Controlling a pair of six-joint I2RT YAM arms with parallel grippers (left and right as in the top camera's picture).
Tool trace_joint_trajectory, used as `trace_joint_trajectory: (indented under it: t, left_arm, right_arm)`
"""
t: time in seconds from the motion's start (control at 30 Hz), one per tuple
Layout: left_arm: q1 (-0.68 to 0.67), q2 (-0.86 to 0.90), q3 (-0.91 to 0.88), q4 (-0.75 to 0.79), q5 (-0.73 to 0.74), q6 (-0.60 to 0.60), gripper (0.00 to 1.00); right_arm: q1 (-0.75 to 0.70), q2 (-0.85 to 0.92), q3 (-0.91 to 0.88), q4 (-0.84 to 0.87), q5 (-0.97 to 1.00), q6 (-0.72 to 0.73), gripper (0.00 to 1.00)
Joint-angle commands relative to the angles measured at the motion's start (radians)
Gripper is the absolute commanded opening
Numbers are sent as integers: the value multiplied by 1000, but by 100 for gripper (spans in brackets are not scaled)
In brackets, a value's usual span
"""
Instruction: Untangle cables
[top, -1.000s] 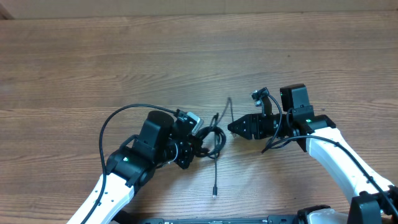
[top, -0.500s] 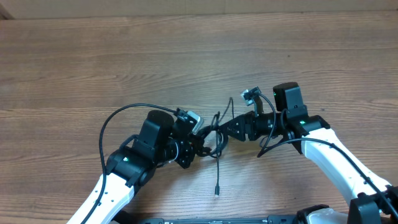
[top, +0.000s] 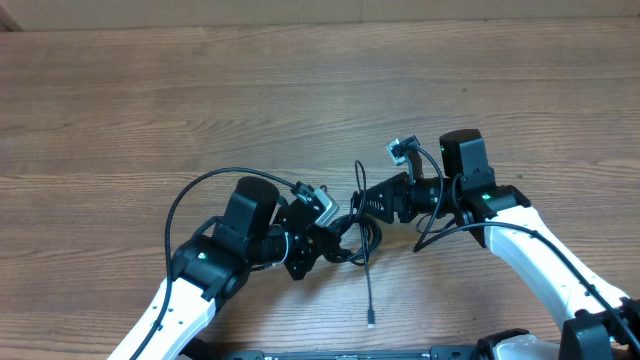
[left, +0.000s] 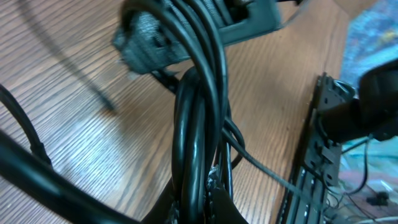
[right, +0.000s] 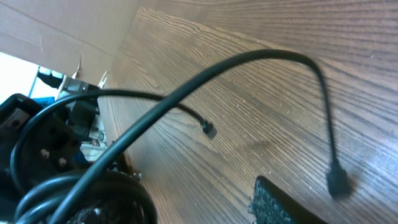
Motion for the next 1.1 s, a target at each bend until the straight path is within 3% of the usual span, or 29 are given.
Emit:
trace_joint_trajectory:
  t: [0.0, 0.2, 0.43, 0.67, 0.83, 1.07]
  left_arm:
    - [-8, -5, 6, 4, 120, 74, 4]
    - [-8, -5, 6, 3, 190, 136, 4]
    - [-8, -5, 6, 3, 442, 319, 4]
    - [-8, -5, 6, -3, 481, 332, 5]
    - [-8, -5, 6, -49, 306, 292, 4]
    - [-8, -5, 6, -72, -145, -55, 4]
  right_arm:
    - [3, 2, -2, 13, 73, 26, 54]
    - [3, 2, -2, 13, 295, 127, 46]
    - [2, 2, -2, 36, 451, 165, 47]
    - [-6, 2, -2, 48, 704, 280, 52]
    - [-39, 2, -2, 10, 706, 289, 59]
    - [-71, 2, -2, -133, 706, 288, 68]
